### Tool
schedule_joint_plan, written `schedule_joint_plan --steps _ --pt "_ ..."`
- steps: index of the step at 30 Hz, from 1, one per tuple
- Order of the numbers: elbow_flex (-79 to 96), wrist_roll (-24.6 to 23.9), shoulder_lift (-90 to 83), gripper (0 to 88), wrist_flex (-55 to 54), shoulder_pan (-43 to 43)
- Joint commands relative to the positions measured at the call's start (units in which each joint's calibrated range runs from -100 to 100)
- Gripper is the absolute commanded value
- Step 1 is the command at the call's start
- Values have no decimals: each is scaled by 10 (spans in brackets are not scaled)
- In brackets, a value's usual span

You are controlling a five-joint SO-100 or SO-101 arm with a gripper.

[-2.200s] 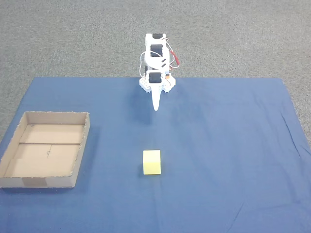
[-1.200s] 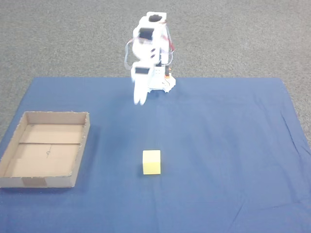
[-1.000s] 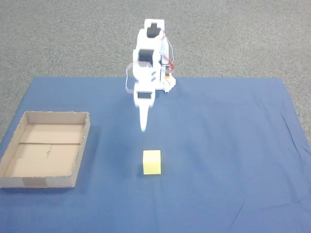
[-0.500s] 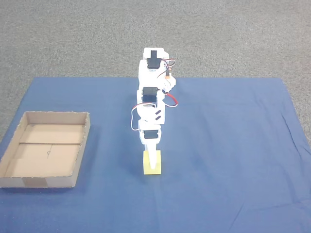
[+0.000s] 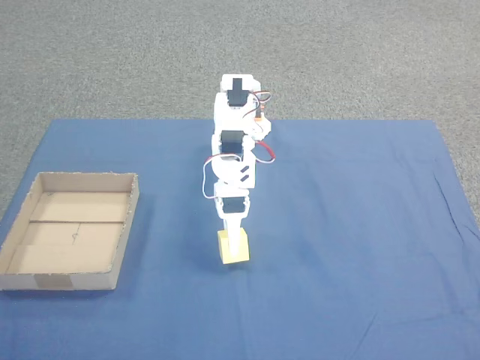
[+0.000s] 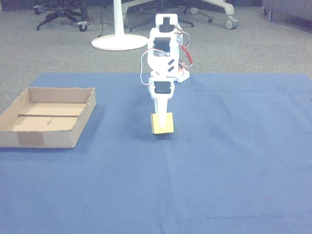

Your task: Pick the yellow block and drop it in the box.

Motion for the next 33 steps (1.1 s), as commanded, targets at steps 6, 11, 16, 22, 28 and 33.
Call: schedule_joint_plan --steps 6,11,16,22,28,33 --pt "34 2 -129 226 32 15" --pt "51 11 -335 230 88 45" --pt "57 22 -464 243 108 169" --pt "32 41 -390 237 6 336" --pt "28 66 -229 244 -123 421" --pt "17 83 -95 252 -189 431"
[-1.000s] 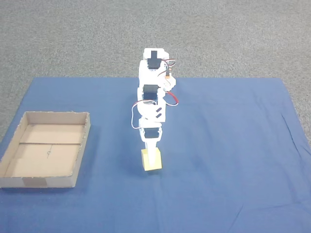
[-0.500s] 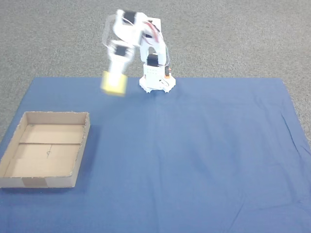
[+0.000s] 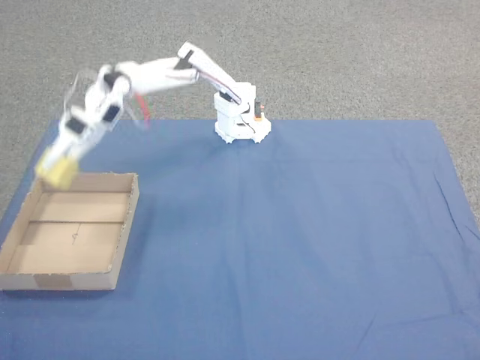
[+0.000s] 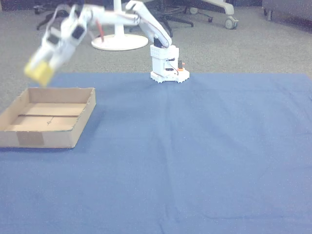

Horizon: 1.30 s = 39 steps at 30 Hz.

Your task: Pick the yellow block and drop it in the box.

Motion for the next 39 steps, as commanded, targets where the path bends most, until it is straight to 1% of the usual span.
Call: schedule_joint_plan --steps 1,7,8,9,10,11,13,17,20,22,24,28,30,32,34,37,39 --pt "-26 8 53 253 -23 2" --pt "-28 24 91 331 -19 -17" --pt "-26 24 91 377 -18 -17" --pt "-20 31 91 461 -15 -19" --pt "-17 35 86 498 -10 -20" --pt "-9 35 76 512 -3 -21" --pt "14 30 37 509 16 -28" --pt "39 -14 -126 449 69 -71" --pt "163 -50 -330 339 73 -138" --pt "315 -65 -499 239 51 -207" --pt "469 -47 -664 2 22 -298" --pt "727 -76 -943 2 61 -465" --pt "889 -100 -1064 2 55 -509" --pt "1067 -121 -1182 2 16 -516" --pt "1204 -118 -1264 2 10 -507" --pt "1350 -109 -1331 2 -27 -481" --pt "1430 -111 -1341 2 -84 -466"
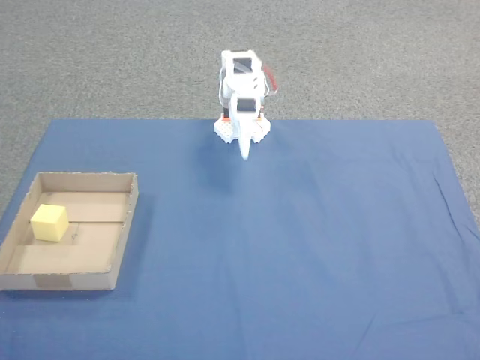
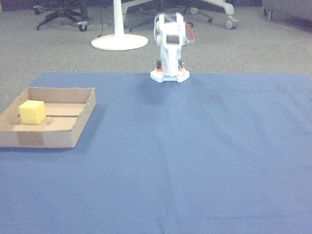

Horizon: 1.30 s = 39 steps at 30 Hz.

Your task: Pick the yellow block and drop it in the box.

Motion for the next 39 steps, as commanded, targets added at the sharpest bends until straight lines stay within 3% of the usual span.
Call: schedule_joint_plan --steps 1,11,14,16,39 --pt "111 3 -28 2 -39 25" --pt "111 -22 -28 2 -37 39" --pt "111 -11 -28 2 -36 29" --pt "111 -36 -28 2 -37 28" --pt "111 -43 -28 2 -37 34"
